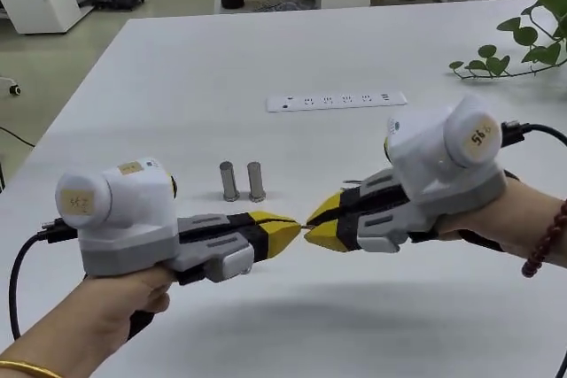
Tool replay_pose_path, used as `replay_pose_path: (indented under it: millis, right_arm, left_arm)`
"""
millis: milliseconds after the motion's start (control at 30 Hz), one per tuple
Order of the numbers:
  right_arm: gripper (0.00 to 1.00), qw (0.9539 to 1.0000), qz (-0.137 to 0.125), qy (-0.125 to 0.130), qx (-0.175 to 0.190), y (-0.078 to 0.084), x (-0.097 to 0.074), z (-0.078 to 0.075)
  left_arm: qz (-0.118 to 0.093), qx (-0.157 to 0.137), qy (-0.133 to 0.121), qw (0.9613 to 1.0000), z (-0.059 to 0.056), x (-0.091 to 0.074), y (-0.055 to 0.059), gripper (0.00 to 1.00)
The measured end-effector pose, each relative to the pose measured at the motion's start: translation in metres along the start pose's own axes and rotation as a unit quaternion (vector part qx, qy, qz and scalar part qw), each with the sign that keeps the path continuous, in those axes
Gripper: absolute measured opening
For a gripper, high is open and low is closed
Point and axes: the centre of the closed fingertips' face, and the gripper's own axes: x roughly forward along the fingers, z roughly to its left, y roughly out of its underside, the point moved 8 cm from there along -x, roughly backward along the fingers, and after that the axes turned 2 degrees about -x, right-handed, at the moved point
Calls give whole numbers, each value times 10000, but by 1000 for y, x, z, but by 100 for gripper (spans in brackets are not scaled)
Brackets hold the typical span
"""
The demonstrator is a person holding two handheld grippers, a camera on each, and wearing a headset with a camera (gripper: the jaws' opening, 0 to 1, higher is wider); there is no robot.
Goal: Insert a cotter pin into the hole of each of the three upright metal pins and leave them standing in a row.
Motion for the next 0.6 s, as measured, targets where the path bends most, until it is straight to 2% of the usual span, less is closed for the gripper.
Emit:
replay_pose_path:
  millis: [333,500,600]
  right_arm:
    - [0,9994,139,-121,-299,1,0,3]
    - [0,9969,347,-117,-699,0,0,4]
    - [0,9931,522,-146,-1045,1,2,5]
  left_arm:
    - [80,1,152,9999,-2,0,4,0]
    - [86,93,125,9998,-3,1,6,0]
    - [158,59,98,9998,-5,2,8,0]
